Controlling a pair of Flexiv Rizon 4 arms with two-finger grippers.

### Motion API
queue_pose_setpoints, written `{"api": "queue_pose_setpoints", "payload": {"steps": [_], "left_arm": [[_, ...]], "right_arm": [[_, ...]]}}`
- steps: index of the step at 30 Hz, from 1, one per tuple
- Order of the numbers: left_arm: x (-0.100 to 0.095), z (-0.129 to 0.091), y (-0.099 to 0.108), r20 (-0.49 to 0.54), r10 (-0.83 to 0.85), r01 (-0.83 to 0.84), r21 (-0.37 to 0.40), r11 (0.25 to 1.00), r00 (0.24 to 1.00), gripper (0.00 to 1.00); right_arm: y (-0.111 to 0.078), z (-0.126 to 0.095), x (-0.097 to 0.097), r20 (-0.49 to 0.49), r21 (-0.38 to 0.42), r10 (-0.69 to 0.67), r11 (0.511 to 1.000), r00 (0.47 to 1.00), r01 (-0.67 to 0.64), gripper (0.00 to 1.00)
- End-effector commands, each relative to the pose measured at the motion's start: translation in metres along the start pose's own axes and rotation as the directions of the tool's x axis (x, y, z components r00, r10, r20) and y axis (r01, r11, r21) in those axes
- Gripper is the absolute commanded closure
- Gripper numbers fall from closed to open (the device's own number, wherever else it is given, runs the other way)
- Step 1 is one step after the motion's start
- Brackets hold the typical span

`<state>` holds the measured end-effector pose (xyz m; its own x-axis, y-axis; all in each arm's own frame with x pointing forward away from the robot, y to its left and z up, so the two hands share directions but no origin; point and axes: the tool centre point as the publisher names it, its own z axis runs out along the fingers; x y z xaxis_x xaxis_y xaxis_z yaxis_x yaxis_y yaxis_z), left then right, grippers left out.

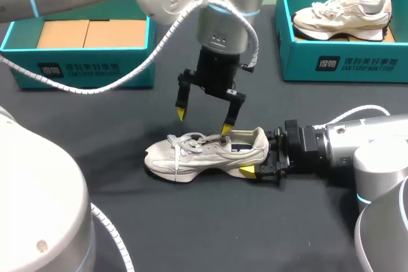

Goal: Take the shoe out of the shoebox, open the shoe tongue, remove and reinsert the insole, then place the shoe into the shoebox

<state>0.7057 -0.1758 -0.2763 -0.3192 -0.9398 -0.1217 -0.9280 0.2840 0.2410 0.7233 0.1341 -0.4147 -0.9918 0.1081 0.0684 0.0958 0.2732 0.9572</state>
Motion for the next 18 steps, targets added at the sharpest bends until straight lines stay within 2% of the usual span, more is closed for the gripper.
{"api": "queue_pose_setpoints", "payload": {"steps": [1,8,9,18], "left_arm": [[0.026,0.018,-0.005,0.016,-0.02,0.02,-0.008,1.0,1.0,0.0],[0.031,0.034,-0.018,-0.046,-0.085,0.086,0.018,0.996,0.995,0.0],[0.031,0.036,-0.02,-0.058,-0.082,0.083,0.004,0.997,0.995,0.0],[0.036,0.05,-0.02,-0.021,-0.131,0.131,0.025,0.991,0.991,0.0]], "right_arm": [[-0.001,0.001,-0.001,0.003,0.002,0.0,1.0,1.0,0.0,1.0],[-0.001,0.001,-0.001,0.003,0.002,0.0,1.0,1.0,0.0,1.0],[-0.001,0.001,-0.001,0.003,0.002,0.0,1.0,1.0,0.0,1.0],[-0.001,0.001,-0.001,0.003,0.002,0.0,1.0,1.0,0.0,1.0]]}}
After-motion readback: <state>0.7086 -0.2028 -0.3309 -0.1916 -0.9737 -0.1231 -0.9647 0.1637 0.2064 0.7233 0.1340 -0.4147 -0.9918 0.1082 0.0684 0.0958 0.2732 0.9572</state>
